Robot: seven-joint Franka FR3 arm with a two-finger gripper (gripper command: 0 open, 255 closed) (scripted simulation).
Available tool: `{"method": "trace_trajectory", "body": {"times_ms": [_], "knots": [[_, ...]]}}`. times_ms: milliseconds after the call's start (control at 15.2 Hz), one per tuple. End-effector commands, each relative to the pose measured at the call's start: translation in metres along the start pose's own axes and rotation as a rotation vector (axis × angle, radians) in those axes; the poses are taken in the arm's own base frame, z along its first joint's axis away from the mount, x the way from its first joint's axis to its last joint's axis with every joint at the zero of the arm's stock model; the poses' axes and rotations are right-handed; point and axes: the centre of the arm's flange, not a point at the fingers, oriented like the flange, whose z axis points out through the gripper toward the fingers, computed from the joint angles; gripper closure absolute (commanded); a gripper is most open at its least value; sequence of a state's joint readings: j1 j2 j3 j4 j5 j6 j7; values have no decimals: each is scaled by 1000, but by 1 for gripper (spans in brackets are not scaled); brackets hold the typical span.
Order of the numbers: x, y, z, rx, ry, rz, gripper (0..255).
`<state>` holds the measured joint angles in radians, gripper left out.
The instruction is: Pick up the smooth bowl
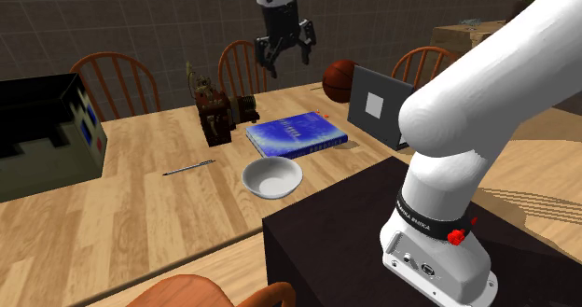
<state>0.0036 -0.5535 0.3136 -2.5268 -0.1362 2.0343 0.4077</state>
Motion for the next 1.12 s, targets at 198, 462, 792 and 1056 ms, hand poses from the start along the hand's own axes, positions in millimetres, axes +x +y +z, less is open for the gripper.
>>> {"method": "trace_trajectory", "body": {"times_ms": [198, 462, 792, 1056], "knots": [[2, -54, 48, -55, -19, 11, 0], [4, -96, 88, -99, -34, 20, 0], [5, -145, 141, -155, -53, 30, 0], [5, -182, 186, -200, -69, 39, 0]]}}
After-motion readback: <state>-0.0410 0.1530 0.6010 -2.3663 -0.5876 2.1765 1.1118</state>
